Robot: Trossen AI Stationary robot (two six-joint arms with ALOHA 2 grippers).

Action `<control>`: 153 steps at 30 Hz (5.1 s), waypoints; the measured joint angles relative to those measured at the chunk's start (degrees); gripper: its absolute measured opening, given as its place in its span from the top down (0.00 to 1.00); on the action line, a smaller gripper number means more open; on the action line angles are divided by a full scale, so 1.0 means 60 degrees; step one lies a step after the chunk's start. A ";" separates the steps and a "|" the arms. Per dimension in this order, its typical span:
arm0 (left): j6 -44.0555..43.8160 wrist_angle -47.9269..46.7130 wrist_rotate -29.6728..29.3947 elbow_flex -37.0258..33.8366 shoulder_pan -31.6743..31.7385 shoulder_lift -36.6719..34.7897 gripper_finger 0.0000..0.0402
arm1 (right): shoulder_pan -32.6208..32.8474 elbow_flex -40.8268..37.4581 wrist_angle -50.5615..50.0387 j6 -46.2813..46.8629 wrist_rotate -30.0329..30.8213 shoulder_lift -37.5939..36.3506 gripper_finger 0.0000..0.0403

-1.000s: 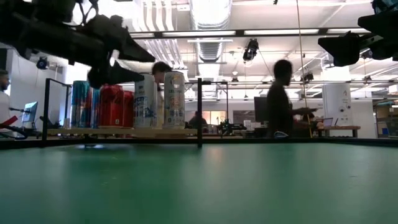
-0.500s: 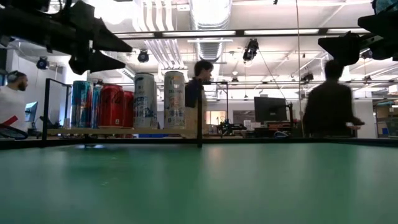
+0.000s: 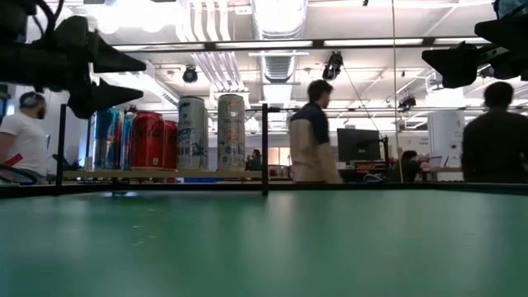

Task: Place canned beverage on shelf
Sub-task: Return to Home Position

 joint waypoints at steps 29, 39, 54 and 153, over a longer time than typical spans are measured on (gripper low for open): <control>0.0898 -0.1812 -0.0120 -0.0117 0.0000 -0.2066 0.12 | 0.0000 -0.0003 0.0000 0.0004 -0.0002 0.0000 0.02; 0.0896 -0.1797 -0.0120 -0.0117 0.0000 -0.2006 0.12 | 0.0000 -0.0003 0.0000 0.0004 0.0000 0.0000 0.02; 0.0896 -0.1772 -0.0120 -0.0117 0.0000 -0.2005 0.12 | 0.0002 0.0000 0.0000 0.0000 -0.0001 0.0000 0.02; 0.0892 -0.1786 -0.0122 -0.0114 0.0000 -0.2006 0.12 | 0.0001 -0.0002 0.0000 0.0004 0.0000 0.0000 0.02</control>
